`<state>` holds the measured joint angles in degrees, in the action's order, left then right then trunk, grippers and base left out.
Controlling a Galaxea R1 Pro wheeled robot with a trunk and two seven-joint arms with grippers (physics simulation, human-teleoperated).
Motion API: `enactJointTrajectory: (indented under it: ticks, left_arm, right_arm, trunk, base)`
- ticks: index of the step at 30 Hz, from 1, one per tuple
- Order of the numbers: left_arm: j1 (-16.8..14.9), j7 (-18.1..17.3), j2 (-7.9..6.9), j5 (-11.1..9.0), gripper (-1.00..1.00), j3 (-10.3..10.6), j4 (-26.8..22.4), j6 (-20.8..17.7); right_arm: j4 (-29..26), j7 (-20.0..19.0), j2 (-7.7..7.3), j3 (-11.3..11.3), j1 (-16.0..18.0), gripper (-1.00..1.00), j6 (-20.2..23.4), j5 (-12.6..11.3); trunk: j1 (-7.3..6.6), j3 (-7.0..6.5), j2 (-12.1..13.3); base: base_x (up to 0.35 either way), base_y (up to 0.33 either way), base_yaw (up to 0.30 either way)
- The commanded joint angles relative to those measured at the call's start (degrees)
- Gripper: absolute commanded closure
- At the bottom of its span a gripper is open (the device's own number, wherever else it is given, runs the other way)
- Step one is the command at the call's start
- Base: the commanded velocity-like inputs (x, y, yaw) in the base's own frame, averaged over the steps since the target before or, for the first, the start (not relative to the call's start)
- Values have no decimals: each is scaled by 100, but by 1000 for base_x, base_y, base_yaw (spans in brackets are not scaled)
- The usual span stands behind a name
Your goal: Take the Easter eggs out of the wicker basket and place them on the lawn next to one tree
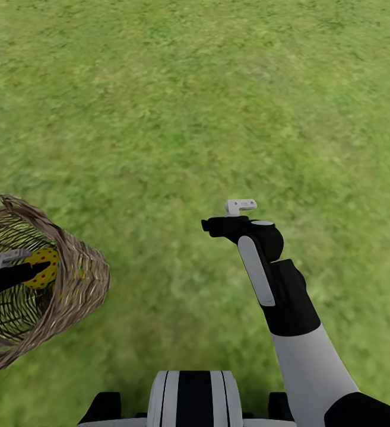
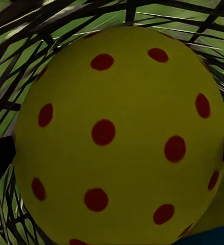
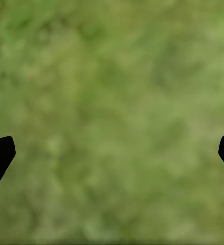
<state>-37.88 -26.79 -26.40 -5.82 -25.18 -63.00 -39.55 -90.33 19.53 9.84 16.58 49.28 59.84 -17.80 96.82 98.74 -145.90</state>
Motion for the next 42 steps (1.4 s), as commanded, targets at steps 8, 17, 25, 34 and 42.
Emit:
enactJointTrajectory:
  ticks: [8, 17, 25, 34, 42]
  left_arm:
    - [3, -7, 10, -131, -100, 13, 429, -79]
    - [2, -4, 12, -145, -100, 13, 429, -79]
    - [7, -2, 18, -167, -100, 13, 421, -75]
    - [8, -6, 18, -183, 100, 13, 421, -70]
    - [8, -44, 21, -193, 100, 13, 413, 36]
  right_arm:
    - [2, 60, 0, 4, 3, -100, 16, -56]
    - [6, 60, 0, 4, 3, -100, 16, -56]
    - [6, 60, 0, 4, 3, -100, 16, -56]
    - [6, 58, 0, 4, -4, -100, 16, -56]
    - [6, 59, 0, 4, -6, -100, 16, -56]
  trunk:
    - [3, 26, -2]
    - [6, 48, -3]
    - [6, 48, -3]
    - [6, 48, -3]
    - [1, 3, -1]
  base:
    - [0, 0, 0]
    - [0, 0, 0]
    - [0, 0, 0]
    - [0, 0, 0]
    - [0, 0, 0]
